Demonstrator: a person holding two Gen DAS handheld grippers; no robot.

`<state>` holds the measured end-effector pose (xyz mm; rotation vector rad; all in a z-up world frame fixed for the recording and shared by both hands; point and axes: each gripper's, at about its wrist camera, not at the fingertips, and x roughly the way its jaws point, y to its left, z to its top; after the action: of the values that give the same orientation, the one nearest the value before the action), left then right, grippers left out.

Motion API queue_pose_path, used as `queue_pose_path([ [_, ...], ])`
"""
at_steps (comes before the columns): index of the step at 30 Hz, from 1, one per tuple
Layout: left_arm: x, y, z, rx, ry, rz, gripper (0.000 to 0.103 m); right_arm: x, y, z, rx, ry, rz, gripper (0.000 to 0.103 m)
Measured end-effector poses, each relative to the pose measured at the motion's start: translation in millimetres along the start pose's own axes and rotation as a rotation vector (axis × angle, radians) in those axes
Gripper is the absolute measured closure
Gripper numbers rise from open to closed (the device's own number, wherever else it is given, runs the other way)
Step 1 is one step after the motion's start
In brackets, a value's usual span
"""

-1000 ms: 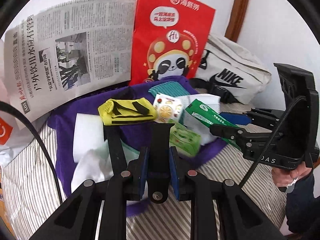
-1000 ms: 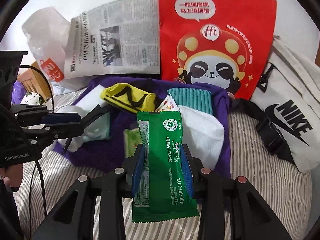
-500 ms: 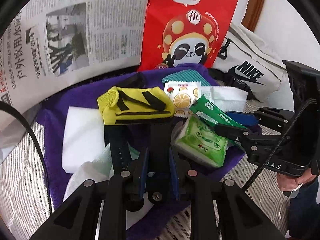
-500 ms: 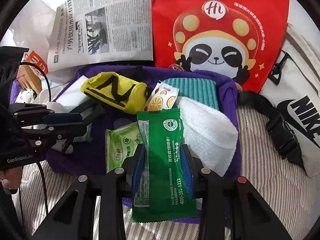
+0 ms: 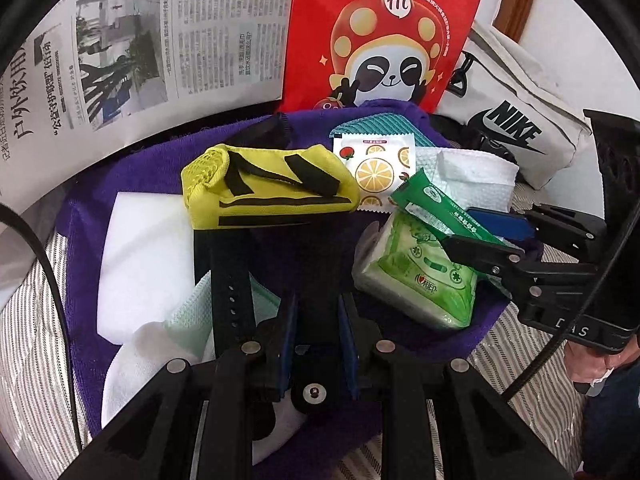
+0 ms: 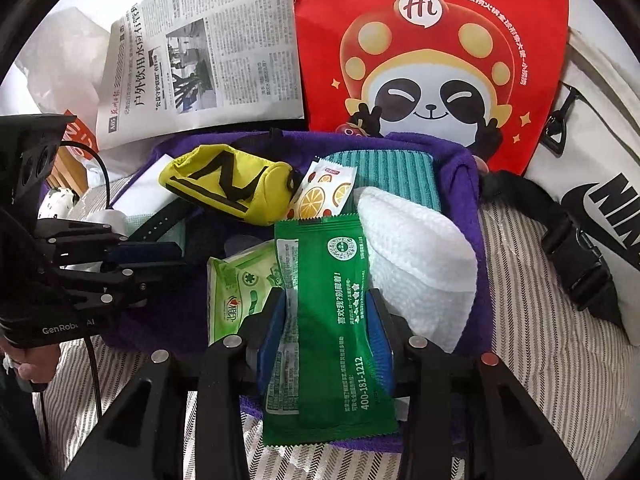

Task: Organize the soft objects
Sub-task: 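Lower the green packet onto the towel with the right tool while the left tool lowers the strap, then release the green packet with the right tool while the left tool releases the strap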

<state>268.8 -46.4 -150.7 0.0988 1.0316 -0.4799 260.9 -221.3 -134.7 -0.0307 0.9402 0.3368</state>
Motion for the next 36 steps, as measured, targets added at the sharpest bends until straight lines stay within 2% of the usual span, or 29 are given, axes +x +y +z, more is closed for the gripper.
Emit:
queue_pose_path([
  [5, 1.0, -0.1, -0.8, 0.002, -0.003, -0.001, 0.082, 0.2, -1.2, -0.6, 0.005, 0.001, 0.019, 0.06],
  [13, 2.5, -2.6, 0.4, 0.007, 0.006, -0.034, 0.067, 1.3, -3.0, -2.9, 0.004, 0.016, 0.038, 0.055],
  [22, 2.4, -7.4, 0.2, 0.018, 0.016, -0.047, 0.056, 1.0, 2.8, -2.8, -0.028, 0.051, 0.02, 0.051],
  [24, 2.1, -9.2, 0.1, 0.022, 0.025, -0.048, 0.053, -2.3, 4.2, -3.2, -0.032, 0.057, 0.023, 0.047],
  [26, 1.4, -11.0, 0.5, 0.023, 0.032, -0.05, 0.05, -5.9, 4.9, -3.0, -0.033, 0.057, 0.022, 0.038],
  [32, -2.9, -12.4, 2.8, -0.001, 0.054, -0.07, 0.045, -18.3, 3.1, -0.5, 0.003, 0.064, 0.017, 0.032],
  [36, -10.8, -16.7, 4.8, -0.004, 0.058, -0.059, 0.037, -30.3, 1.3, -1.6, 0.04, 0.08, 0.014, 0.031],
])
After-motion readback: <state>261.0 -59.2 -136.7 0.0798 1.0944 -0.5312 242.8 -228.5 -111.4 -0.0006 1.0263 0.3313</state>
